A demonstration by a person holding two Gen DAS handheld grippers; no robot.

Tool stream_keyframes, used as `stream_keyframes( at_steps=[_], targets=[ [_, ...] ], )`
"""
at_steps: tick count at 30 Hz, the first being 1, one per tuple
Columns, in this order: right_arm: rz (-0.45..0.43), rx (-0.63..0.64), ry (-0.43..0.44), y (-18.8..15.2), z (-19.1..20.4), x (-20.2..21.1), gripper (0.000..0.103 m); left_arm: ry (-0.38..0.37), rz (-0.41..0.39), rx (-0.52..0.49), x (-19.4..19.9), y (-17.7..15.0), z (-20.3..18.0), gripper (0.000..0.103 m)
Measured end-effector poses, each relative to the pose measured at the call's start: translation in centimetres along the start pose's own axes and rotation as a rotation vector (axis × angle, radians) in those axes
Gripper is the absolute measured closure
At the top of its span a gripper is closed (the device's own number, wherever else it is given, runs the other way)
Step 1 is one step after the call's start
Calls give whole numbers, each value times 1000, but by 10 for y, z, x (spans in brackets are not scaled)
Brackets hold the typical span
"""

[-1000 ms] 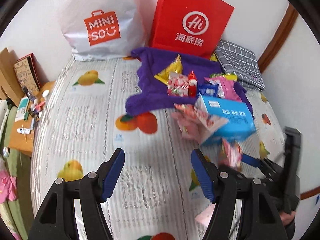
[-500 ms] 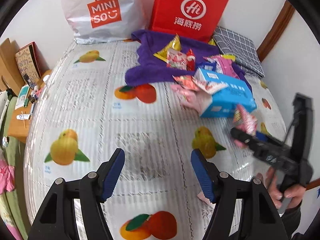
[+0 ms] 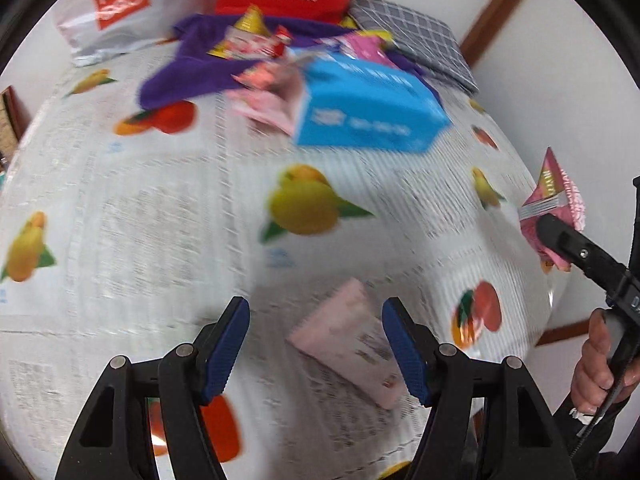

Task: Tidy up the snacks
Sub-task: 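Grasp the pink panda-print bag with the right tool while the left tool grasps the pink wipes pack, then lift both held packs and carry them toward the purple towel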

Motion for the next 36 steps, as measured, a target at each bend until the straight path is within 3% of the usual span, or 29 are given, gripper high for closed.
stream_keyframes(
  at_steps=[2,9,14,21,22,24,27,36],
  targets=[
    [-2,-11,1,-7,-8,9,30,-38,21,-2,-6,-5,-5,36],
    [-36,-46,-18,-28,-29,38,30,-59,4,-55,-4,-18,-23,23],
    [-49,-71,-25,-37,-37,50,30,1,-15,-138,-9,-26,-41,18],
    [-47,-89,-67,-48,-44,53,30,155,-60,-269,-14,-34,-57,19],
    [-43,-89,-69,-49,-44,53,30,152,-70,-272,-16,-33,-59,22],
    [-37,-88,-77,-51,-44,54,30,144,-86,-276,-13,-34,-59,38],
    [-43,-86,-97,-52,-45,57,30,140,-95,-268,-9,-33,-57,53],
    [-41,-98,-97,-51,-45,58,30,102,-101,-216,2,-24,-48,67]
  ],
)
Point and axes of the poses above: each gripper's, at about its wrist camera, not at the fingertips, and x roughly against the way its jaws point, z to its left, y to its top, the point moved 1 cm from there along -x, roughly the way its jaws point, and after that the axes turned 6 degrees about -z, right-handed, at the moved point
